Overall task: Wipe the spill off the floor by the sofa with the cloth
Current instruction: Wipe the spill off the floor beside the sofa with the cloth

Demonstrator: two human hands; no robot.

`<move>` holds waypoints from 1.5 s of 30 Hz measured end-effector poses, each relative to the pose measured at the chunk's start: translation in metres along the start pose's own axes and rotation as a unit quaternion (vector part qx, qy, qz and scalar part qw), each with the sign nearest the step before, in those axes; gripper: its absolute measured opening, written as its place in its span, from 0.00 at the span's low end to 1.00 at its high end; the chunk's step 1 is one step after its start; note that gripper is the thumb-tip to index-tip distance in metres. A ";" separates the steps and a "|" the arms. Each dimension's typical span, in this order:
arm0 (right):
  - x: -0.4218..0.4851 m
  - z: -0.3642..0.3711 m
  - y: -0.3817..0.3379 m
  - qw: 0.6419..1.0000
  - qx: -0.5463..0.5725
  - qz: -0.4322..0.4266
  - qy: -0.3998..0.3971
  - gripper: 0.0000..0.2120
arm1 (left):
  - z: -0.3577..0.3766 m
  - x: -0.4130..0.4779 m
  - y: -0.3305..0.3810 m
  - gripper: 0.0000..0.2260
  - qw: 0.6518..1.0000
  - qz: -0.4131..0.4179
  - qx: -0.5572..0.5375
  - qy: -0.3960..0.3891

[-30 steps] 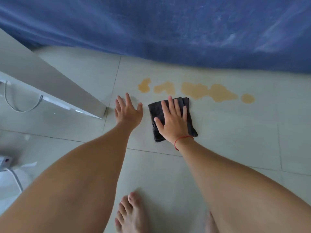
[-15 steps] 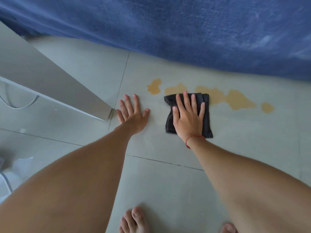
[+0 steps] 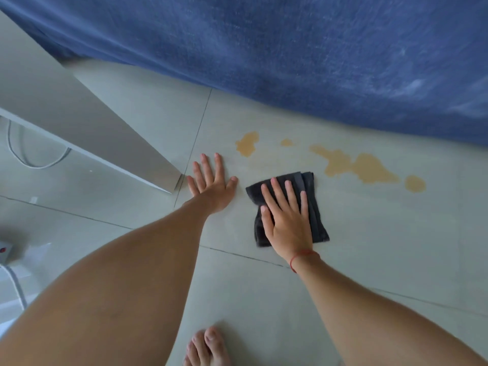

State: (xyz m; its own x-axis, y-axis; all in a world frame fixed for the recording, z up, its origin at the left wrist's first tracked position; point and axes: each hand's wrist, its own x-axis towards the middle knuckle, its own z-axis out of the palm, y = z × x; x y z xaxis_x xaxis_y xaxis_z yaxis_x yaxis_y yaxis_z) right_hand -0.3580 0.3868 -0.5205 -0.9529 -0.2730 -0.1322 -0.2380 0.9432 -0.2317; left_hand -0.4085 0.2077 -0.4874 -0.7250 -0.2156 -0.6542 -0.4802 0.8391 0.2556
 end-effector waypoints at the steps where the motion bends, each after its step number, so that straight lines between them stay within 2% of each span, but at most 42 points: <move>1: -0.010 -0.002 0.012 1.000 -0.005 -0.009 -0.008 0.23 | 0.000 0.000 0.000 0.30 1.000 0.001 -0.001 -0.001; 4: -0.015 -0.009 0.045 1.000 -0.019 0.002 -0.010 0.23 | 0.003 0.000 0.001 0.30 1.000 -0.001 -0.004 0.006; 9: 0.042 -0.013 0.040 0.988 0.010 0.149 0.033 0.24 | 0.005 0.002 0.000 0.30 1.000 -0.002 0.000 0.019; 11: 0.071 -0.012 0.029 0.982 0.024 0.182 0.034 0.23 | 0.006 0.003 -0.001 0.30 1.000 -0.004 -0.001 0.020; 19: 0.110 -0.006 0.001 0.993 0.003 0.108 0.041 0.24 | 0.001 0.006 -0.004 0.30 1.000 0.000 -0.004 -0.004; 24: 0.053 0.004 -0.013 0.999 -0.002 0.023 0.026 0.25 | 0.001 0.001 -0.004 0.30 1.000 -0.004 -0.005 -0.009; 29: -0.009 0.002 0.015 1.000 -0.001 -0.001 -0.001 0.23 | -0.001 -0.004 -0.002 0.30 1.000 -0.002 -0.006 -0.008; 31: -0.010 -0.002 0.034 1.000 -0.005 0.012 0.003 0.23 | 0.000 -0.004 -0.002 0.30 1.000 -0.003 -0.010 -0.002; 34: 0.010 -0.008 0.047 0.997 -0.007 0.075 0.017 0.24 | 0.003 -0.002 -0.003 0.30 1.000 -0.005 -0.011 0.002; 39: 0.073 -0.008 0.025 0.982 0.023 0.188 0.025 0.23 | 0.004 0.005 -0.004 0.30 1.000 -0.006 -0.001 0.000; 42: 0.097 -0.004 -0.003 0.980 0.032 0.194 0.032 0.23 | 0.002 0.007 -0.004 0.30 1.000 -0.005 0.008 -0.011; 45: 0.096 -0.002 -0.019 0.988 0.029 0.149 0.032 0.23 | 0.001 0.008 -0.005 0.30 1.000 -0.006 0.005 -0.013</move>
State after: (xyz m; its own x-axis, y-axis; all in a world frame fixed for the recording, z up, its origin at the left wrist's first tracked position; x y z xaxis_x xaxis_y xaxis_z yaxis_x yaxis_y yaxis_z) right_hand -0.4455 0.3431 -0.5264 -0.9893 0.0293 -0.1431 0.0643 0.9670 -0.2465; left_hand -0.4113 0.2029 -0.4947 -0.7064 -0.2124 -0.6752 -0.4833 0.8416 0.2409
